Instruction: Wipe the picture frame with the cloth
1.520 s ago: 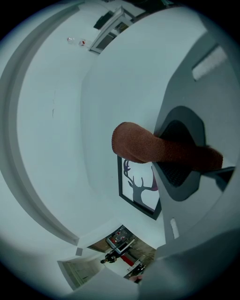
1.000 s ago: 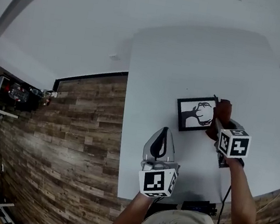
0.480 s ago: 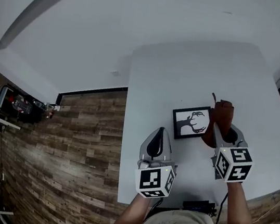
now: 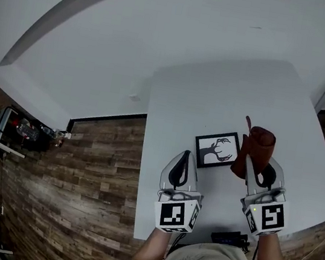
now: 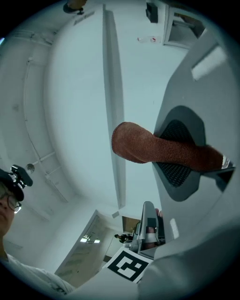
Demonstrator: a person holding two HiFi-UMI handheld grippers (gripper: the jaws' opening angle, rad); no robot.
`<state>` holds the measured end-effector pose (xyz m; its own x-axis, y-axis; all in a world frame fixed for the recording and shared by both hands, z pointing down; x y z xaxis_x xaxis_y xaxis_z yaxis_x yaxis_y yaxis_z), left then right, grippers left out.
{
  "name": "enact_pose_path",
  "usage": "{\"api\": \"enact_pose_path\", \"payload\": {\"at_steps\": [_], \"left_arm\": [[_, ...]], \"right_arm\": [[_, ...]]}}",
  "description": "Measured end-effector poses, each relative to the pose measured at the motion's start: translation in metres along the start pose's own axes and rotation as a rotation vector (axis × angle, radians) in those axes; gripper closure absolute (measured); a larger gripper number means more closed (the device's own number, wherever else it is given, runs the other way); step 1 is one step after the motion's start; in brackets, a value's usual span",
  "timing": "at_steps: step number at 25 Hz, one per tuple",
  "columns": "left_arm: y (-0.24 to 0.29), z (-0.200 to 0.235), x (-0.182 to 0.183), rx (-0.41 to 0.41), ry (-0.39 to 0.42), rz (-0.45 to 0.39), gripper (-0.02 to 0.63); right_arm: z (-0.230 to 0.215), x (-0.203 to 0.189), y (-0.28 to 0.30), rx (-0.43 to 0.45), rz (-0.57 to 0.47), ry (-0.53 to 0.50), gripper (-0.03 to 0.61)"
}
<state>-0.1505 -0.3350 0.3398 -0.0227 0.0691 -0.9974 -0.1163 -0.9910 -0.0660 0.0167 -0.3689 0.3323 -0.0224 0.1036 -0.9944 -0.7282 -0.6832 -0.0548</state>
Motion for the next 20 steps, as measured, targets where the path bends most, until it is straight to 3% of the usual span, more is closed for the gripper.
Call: {"api": "enact_pose_path", "payload": {"at_steps": [5,20], "left_arm": [[-0.009,-0.010,0.012,-0.015,-0.001,-0.047,0.613],[-0.012,-0.017,0.005,0.007,0.016,-0.049,0.612]], "right_arm": [[0.004,0.010,-0.018,0.021,-0.093,-0.001,0.483],[0.000,-0.004,-0.025,0.048,-0.055,0.014,0.486]]}}
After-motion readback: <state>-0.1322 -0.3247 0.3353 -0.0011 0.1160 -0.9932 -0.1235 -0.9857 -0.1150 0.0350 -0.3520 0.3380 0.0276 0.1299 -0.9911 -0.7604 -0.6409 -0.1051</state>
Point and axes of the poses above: the fingertips, and each gripper's own axes: y forward along the fingers, z to its left, x out of its top, the point moved 1 cm from there along -y, backward along the fingers, and after that the axes turned 9 degrees about x, right-handed, at the moved point
